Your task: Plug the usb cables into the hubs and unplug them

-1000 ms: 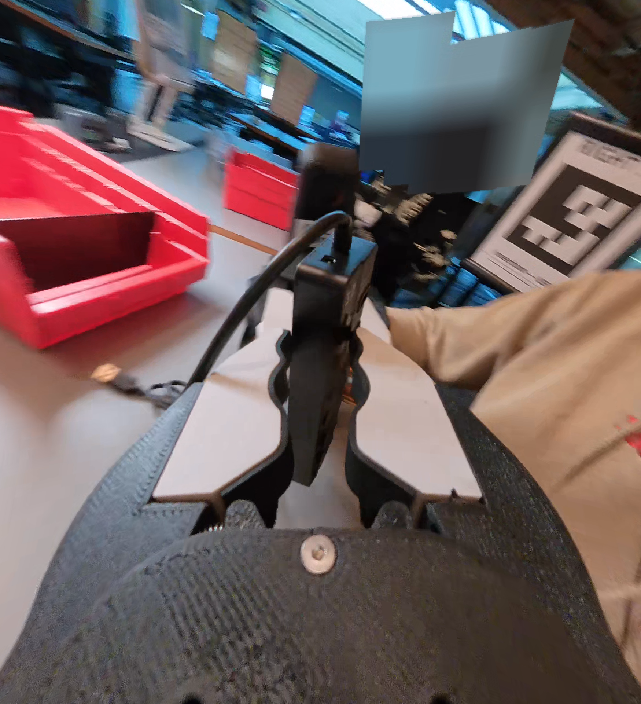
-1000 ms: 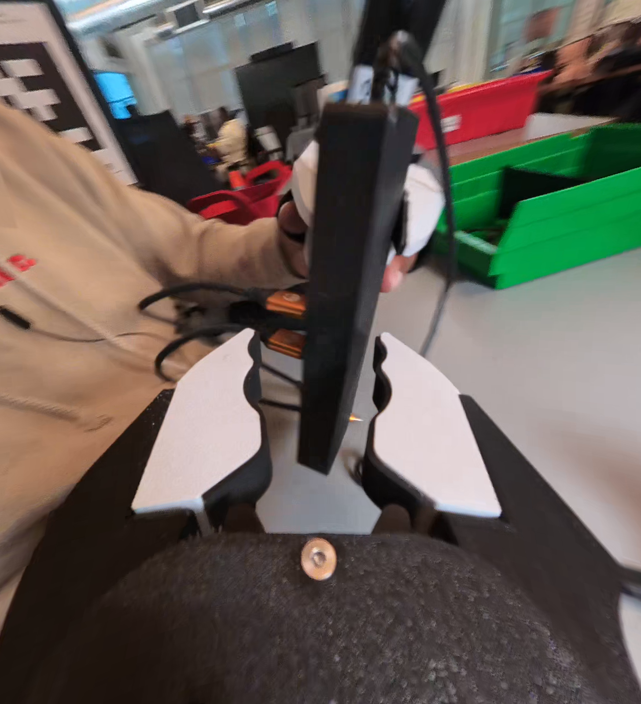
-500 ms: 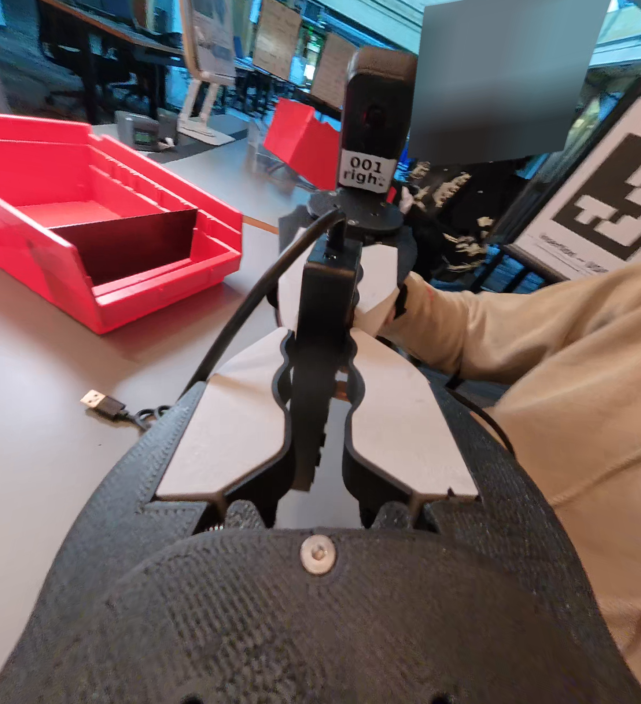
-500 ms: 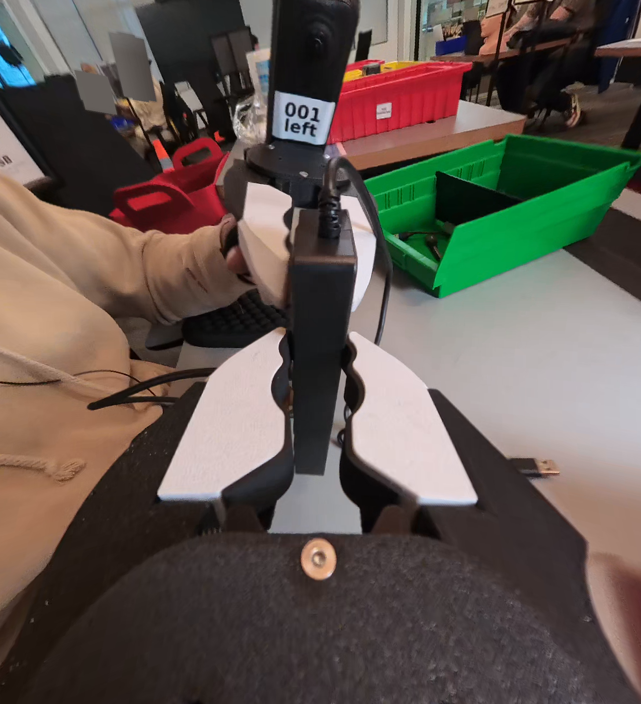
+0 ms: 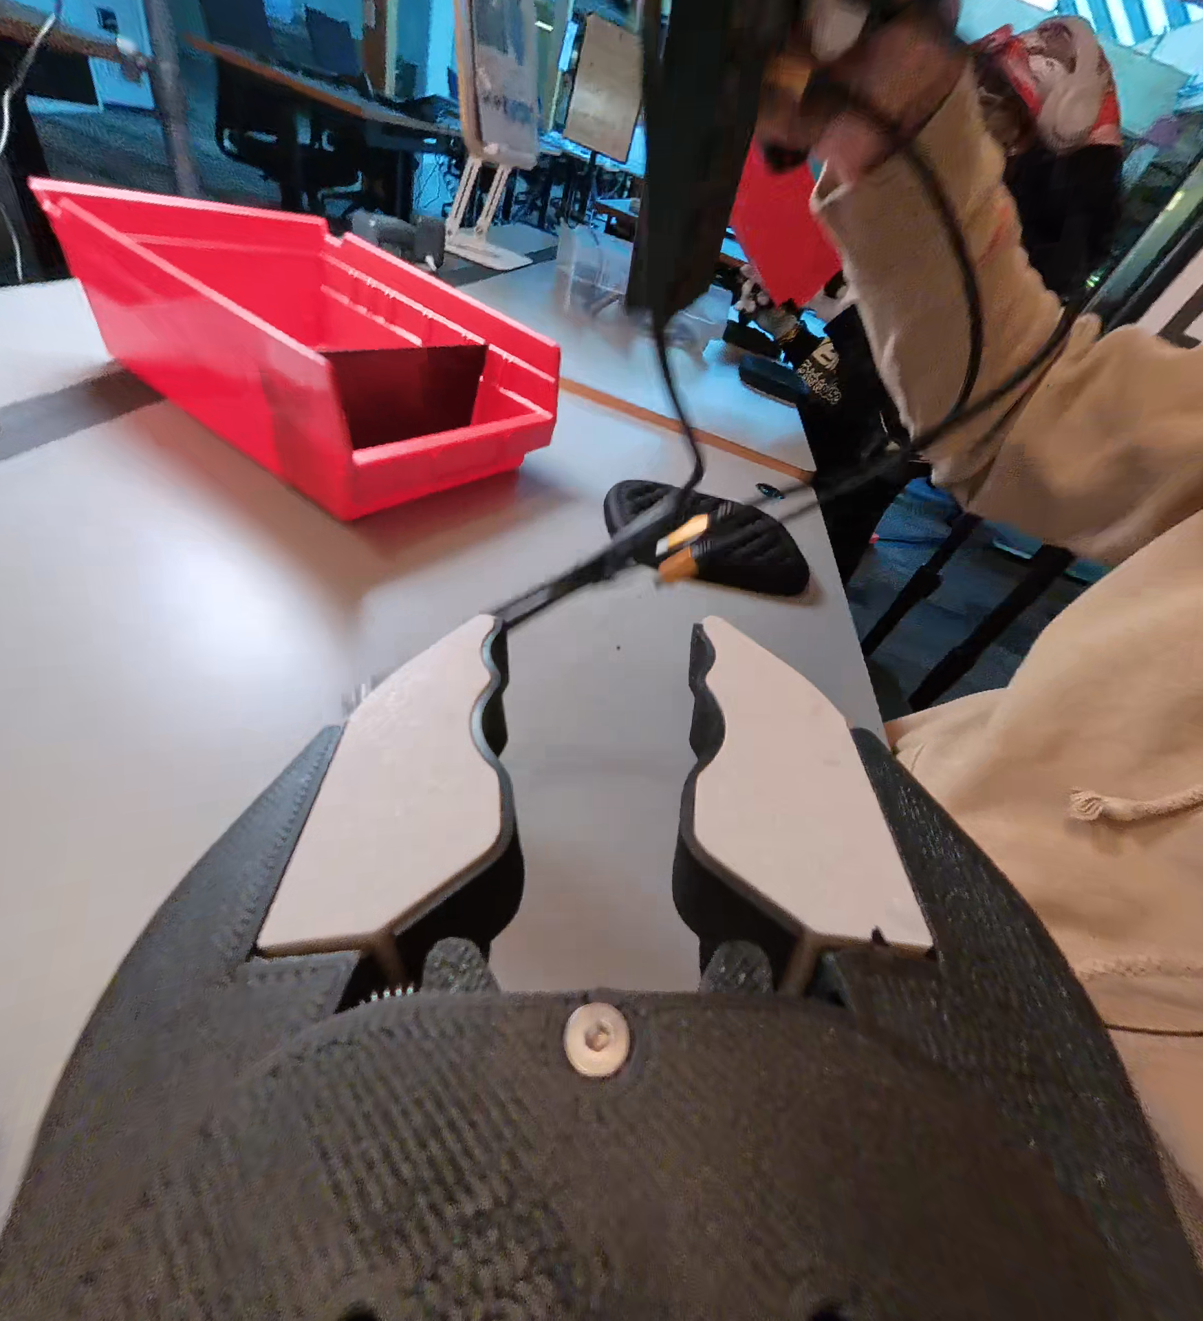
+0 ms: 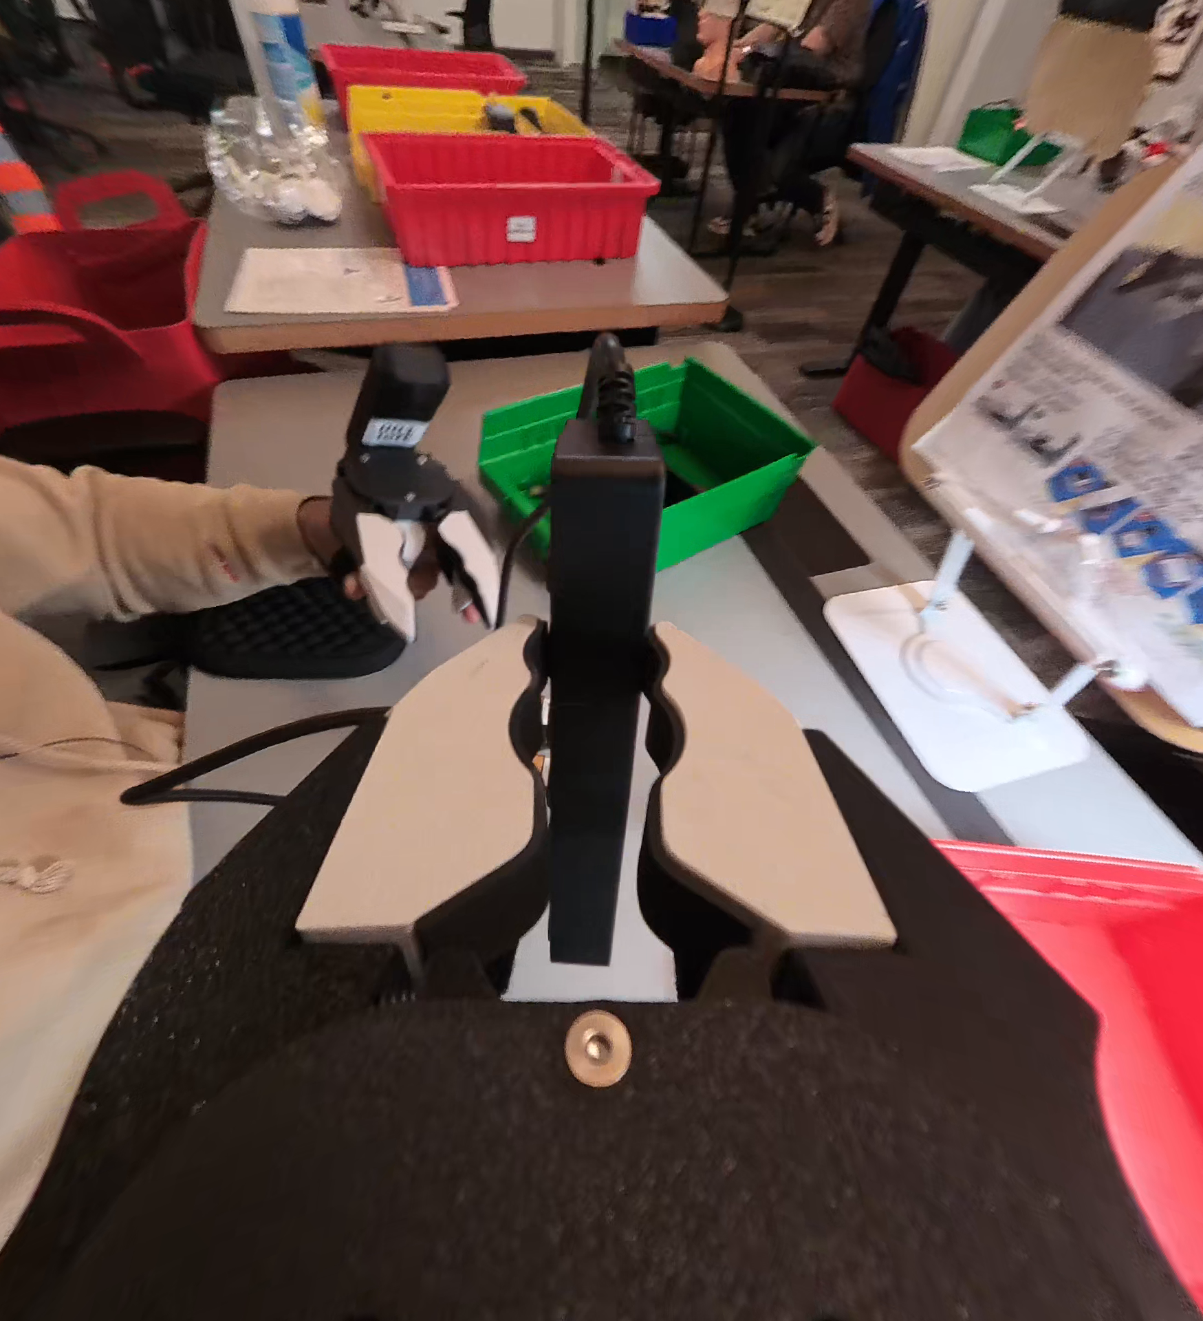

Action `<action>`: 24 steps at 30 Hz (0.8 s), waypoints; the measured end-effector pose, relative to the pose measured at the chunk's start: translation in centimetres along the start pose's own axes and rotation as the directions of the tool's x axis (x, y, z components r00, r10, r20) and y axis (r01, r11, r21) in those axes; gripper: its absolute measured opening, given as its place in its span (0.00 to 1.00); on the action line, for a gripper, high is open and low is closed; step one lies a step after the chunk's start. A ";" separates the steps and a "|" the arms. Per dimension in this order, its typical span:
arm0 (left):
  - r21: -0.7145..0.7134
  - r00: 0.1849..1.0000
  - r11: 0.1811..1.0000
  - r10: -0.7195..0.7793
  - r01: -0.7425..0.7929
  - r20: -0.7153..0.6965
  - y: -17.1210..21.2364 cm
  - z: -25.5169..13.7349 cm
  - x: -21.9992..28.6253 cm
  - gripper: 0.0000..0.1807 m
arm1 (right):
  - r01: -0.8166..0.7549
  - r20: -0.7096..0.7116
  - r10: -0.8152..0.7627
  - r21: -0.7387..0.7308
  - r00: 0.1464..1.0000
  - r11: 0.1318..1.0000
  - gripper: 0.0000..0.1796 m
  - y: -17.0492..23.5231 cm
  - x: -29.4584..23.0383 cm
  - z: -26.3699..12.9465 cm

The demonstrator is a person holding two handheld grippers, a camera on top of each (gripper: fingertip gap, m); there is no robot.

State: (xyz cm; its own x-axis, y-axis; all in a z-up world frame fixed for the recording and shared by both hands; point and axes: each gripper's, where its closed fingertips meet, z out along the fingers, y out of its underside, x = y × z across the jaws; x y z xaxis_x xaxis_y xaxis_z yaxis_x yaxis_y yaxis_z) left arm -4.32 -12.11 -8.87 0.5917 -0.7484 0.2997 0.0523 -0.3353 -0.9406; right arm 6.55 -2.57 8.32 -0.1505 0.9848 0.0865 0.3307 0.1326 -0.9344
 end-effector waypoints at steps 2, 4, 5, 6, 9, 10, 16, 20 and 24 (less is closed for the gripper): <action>-0.007 0.999 0.999 -0.032 0.032 -0.003 1.1 -0.2 -0.4 0.27 | 0.018 -0.063 -0.017 0.018 0.998 1.000 0.14 -2.1 1.7 -1.3; -0.025 0.999 0.999 -0.042 0.042 0.005 2.0 -0.2 -0.6 0.27 | 0.044 -0.133 -0.039 0.033 0.990 0.998 0.14 -4.3 3.6 -2.7; -0.033 0.999 0.999 -0.041 0.041 0.007 2.3 -0.2 -0.7 0.27 | 0.057 -0.173 -0.050 0.036 0.984 0.998 0.14 -5.3 4.6 -3.3; -0.039 0.999 0.998 -0.040 0.040 0.008 2.5 -0.1 -0.7 0.27 | 0.070 -0.214 -0.061 0.035 0.975 0.997 0.14 -6.1 5.7 -4.0; -0.044 0.999 0.998 -0.035 0.035 0.003 2.8 0.1 -0.6 0.27 | 0.105 -0.353 -0.089 0.025 0.931 0.994 0.14 -8.1 9.7 -5.9; -0.048 0.999 0.998 -0.034 0.034 0.003 2.9 0.2 -0.6 0.26 | 0.110 -0.397 -0.094 0.020 0.913 0.994 0.14 -8.4 11.1 -6.5; -0.085 0.998 0.995 -0.058 0.058 -0.008 4.0 0.7 -0.8 0.26 | 0.073 -0.599 -0.092 -0.056 0.796 0.996 0.14 -6.1 19.4 -9.1; -0.105 0.997 0.992 -0.072 0.070 -0.013 4.6 1.1 -0.8 0.26 | -0.011 -0.659 -0.066 -0.112 0.749 0.994 0.14 -0.4 24.1 -8.1; -0.116 0.997 0.991 -0.070 0.069 -0.011 4.9 1.2 -0.8 0.26 | -0.142 -0.674 0.024 -0.120 0.738 0.983 0.14 7.1 27.5 -5.8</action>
State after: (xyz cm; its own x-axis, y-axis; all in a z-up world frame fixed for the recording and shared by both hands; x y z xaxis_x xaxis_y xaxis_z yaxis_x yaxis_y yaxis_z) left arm -3.60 -12.47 -13.96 0.5776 -0.7292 0.3669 -0.0005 -0.4498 -0.8932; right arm 10.21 26.12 6.07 0.5249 0.8057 0.2744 0.4582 0.0042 -0.8888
